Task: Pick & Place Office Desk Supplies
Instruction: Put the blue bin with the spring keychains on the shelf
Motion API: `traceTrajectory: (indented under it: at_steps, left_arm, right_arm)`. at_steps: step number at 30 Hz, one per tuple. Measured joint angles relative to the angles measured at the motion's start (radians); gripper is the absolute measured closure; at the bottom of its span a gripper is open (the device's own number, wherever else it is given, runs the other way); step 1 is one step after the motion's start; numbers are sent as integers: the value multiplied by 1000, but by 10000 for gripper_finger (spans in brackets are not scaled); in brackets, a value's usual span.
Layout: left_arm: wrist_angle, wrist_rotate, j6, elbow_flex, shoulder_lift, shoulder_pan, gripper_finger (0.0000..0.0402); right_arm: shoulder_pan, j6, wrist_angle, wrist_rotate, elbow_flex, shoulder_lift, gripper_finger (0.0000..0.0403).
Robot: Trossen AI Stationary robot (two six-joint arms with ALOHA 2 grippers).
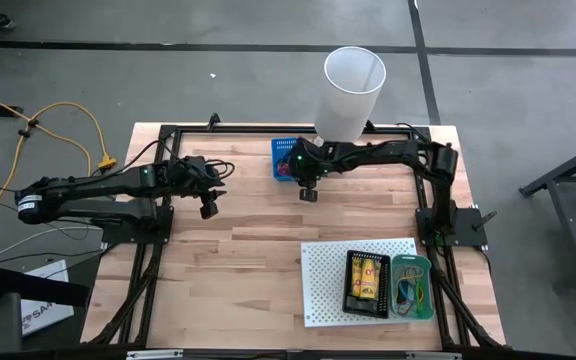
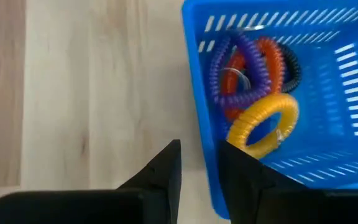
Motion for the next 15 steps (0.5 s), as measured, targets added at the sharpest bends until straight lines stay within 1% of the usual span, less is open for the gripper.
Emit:
traceTrajectory:
  at_steps: [2,12,15]
  left_arm:
    - [1,0,8,0,0,0,293]
    - [3,0,8,0,0,0,293]
    - [3,0,-1,0,0,0,293]
  right_arm:
    - [3,3,23,-4,2,11,314]
    - [0,-3,9,-5,0,16,314]
    - [0,-5,5,-4,0,16,321]
